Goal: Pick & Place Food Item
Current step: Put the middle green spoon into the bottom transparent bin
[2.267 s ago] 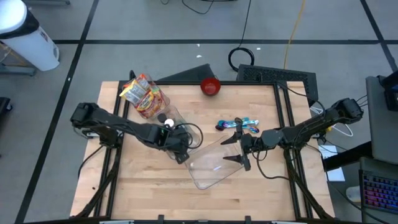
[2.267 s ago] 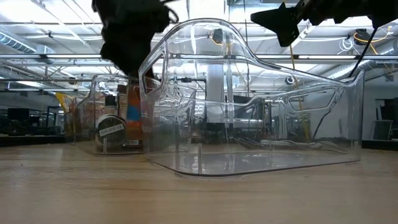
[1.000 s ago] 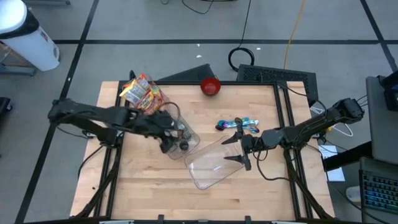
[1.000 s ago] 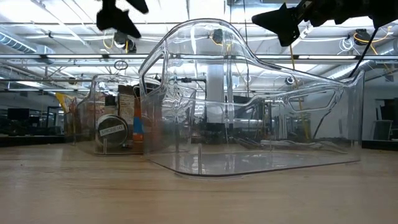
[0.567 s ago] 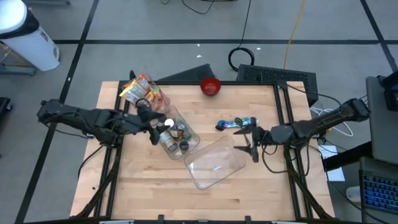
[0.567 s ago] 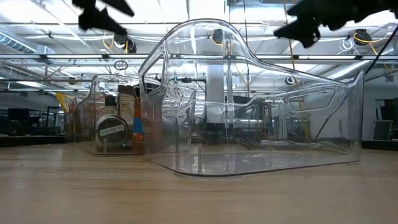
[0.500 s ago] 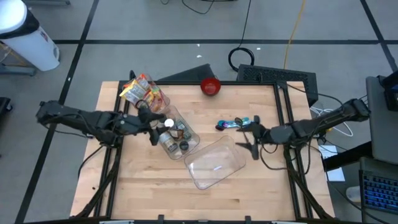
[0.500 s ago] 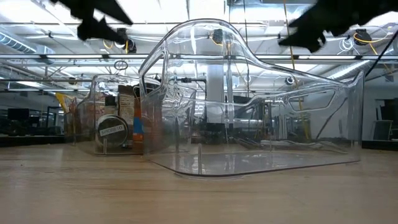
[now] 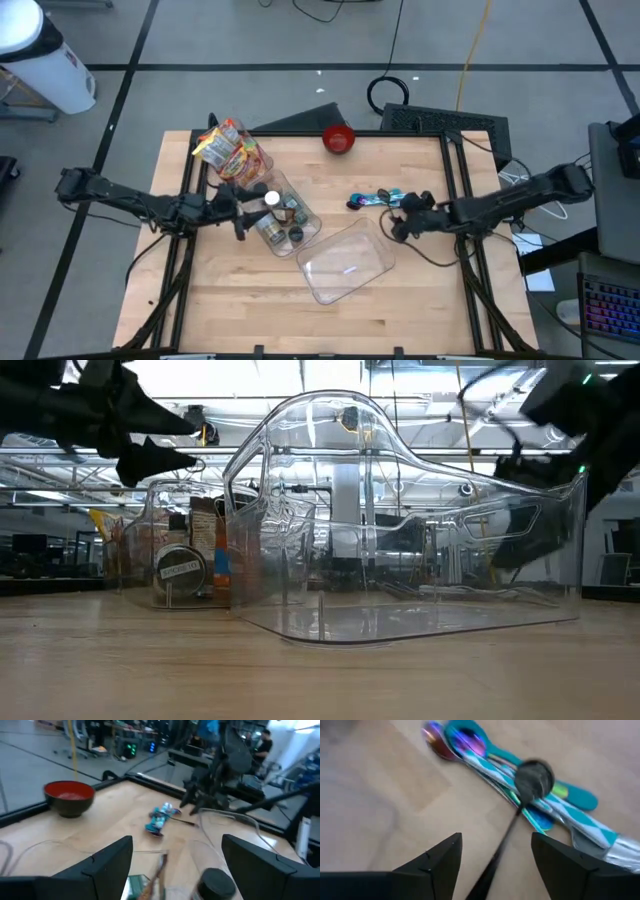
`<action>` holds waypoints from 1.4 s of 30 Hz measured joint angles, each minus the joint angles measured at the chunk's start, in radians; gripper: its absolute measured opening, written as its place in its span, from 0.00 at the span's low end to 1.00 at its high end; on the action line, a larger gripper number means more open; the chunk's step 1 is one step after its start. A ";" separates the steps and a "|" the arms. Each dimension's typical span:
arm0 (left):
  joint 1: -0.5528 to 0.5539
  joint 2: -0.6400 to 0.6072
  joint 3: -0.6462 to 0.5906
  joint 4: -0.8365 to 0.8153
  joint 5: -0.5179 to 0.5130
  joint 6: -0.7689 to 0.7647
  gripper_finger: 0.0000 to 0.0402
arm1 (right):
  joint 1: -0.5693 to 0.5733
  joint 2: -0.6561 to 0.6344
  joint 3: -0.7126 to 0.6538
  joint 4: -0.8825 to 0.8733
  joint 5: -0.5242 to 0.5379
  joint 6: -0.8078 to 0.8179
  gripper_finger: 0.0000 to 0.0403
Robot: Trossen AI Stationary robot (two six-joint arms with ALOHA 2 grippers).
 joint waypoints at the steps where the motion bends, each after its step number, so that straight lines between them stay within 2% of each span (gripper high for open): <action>1: 0.000 0.000 -0.006 0.011 -0.012 -0.001 0.78 | -0.025 0.025 -0.013 0.034 -0.019 -0.005 0.57; 9: 0.000 0.000 -0.008 0.012 -0.017 -0.005 0.78 | -0.186 0.182 -0.032 0.199 -0.100 -0.094 0.49; 13: 0.000 0.001 -0.008 0.011 -0.016 -0.007 0.78 | -0.212 0.237 -0.030 0.238 -0.107 -0.126 0.45; 19: 0.000 0.001 -0.008 0.011 -0.016 -0.008 0.78 | -0.217 0.278 -0.029 0.205 -0.112 -0.107 0.37; 23: 0.000 0.001 -0.008 0.011 -0.016 -0.008 0.78 | -0.218 0.284 -0.030 0.176 -0.141 -0.103 0.31; 29: 0.000 0.001 -0.008 0.011 -0.015 -0.032 0.78 | -0.215 0.241 -0.031 0.135 -0.240 -0.080 0.19; 36: 0.000 0.001 -0.007 0.011 -0.015 -0.032 0.78 | -0.215 0.199 -0.032 0.144 -0.232 -0.106 0.08; 42: 0.000 0.001 -0.007 0.011 -0.015 -0.051 0.78 | -0.215 0.196 -0.033 0.160 -0.222 -0.127 0.05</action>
